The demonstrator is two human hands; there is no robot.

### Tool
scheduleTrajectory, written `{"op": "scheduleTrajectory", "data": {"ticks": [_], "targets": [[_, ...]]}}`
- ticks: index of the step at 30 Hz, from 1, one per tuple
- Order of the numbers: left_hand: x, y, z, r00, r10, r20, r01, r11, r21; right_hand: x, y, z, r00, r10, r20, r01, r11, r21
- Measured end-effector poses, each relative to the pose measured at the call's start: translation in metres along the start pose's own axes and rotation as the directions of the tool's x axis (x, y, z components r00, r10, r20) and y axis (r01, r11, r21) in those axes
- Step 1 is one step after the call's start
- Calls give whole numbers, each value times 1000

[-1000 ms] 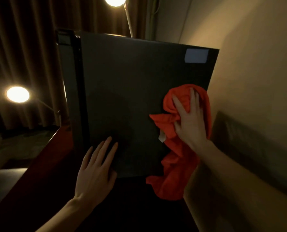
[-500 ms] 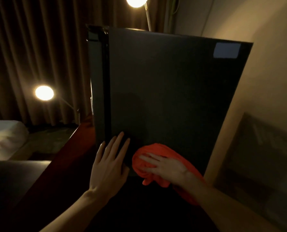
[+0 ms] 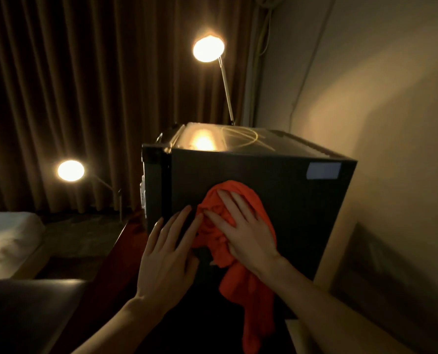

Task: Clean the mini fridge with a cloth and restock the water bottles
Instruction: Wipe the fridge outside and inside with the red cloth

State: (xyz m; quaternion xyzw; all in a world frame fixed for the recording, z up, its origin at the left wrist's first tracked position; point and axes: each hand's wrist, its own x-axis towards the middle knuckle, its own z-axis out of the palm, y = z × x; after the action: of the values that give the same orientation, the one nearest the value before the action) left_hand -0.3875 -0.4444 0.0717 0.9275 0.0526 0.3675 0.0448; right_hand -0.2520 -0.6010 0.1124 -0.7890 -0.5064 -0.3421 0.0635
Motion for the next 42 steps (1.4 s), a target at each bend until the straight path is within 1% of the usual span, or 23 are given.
{"op": "scheduleTrajectory", "data": {"ticks": [2, 4, 6, 8, 9, 11, 13, 14, 16, 18, 20, 23, 25, 26, 28, 29, 31, 33, 36, 37, 39, 40, 42], "targets": [[13, 3, -18, 1000, 7, 7, -7, 1000, -11, 15, 11, -25, 999, -5, -54, 4, 1000, -11], [24, 6, -35, 999, 45, 5, -45, 998, -41, 30, 22, -53, 997, 28, -73, -29, 999, -23], [35, 10, -52, 995, 94, -19, -96, 992, -79, 45, 33, -79, 997, 59, -54, -60, 998, -6], [48, 14, -71, 991, 118, -64, -125, 986, -113, 54, 42, -99, 999, 51, -5, -51, 998, 32], [55, 15, -82, 989, 116, -87, -127, 983, -132, 55, 45, -107, 998, 59, 17, -60, 996, 60], [66, 15, -100, 993, 76, -92, -92, 978, -188, 52, 44, -122, 990, 136, 26, -139, 976, 169], [73, 15, -117, 999, 2, -32, -11, 962, -274, 52, 34, -137, 975, 223, 16, -219, 935, 278], [75, 15, -125, 1000, -23, 13, 26, 946, -323, 56, 27, -145, 972, 235, 14, -227, 923, 312], [79, 16, -138, 993, -20, 117, 68, 903, -423, 70, 11, -161, 983, 181, 21, -178, 927, 331], [84, 18, -151, 981, 28, 191, 81, 837, -540, 85, -6, -176, 994, 74, 75, -93, 949, 302], [90, 20, -161, 971, 60, 230, 118, 717, -687, 100, -19, -189, 992, 6, 123, -39, 961, 272], [94, 13, -169, 964, 18, 267, 221, 503, -835, 121, -39, -205, 994, 59, 97, -85, 954, 287], [92, 2, -170, 911, 52, 408, 362, 368, -856, 135, -54, -214, 990, 108, 85, -129, 945, 300], [90, -4, -171, 874, 112, 473, 408, 361, -839, 140, -61, -217, 990, 118, 82, -137, 945, 297], [86, -13, -173, 810, 228, 540, 408, 442, -799, 150, -74, -222, 990, 124, 72, -140, 951, 277], [86, -17, -174, 804, 245, 542, 382, 485, -786, 155, -79, -224, 990, 122, 65, -135, 955, 263], [91, -26, -178, 832, 202, 516, 353, 525, -774, 160, -86, -229, 994, 102, 42, -109, 965, 237], [102, -37, -183, 869, 83, 488, 388, 497, -776, 158, -85, -232, 995, 95, -1, -93, 972, 214], [121, -53, -197, 900, -135, 415, 435, 317, -843, 139, -76, -224, 989, 150, -7, -145, 965, 219], [129, -58, -201, 905, -171, 390, 424, 285, -860, 129, -74, -219, 986, 164, 10, -162, 959, 232], [141, -60, -206, 925, -174, 339, 375, 253, -892, 114, -76, -206, 982, 178, 55, -186, 941, 281], [146, -57, -208, 932, -170, 321, 353, 218, -910, 108, -79, -201, 979, 186, 81, -202, 927, 317], [156, -46, -211, 910, -216, 354, 376, 66, -924, 106, -86, -188, 966, 228, 119, -257, 880, 399]]}}
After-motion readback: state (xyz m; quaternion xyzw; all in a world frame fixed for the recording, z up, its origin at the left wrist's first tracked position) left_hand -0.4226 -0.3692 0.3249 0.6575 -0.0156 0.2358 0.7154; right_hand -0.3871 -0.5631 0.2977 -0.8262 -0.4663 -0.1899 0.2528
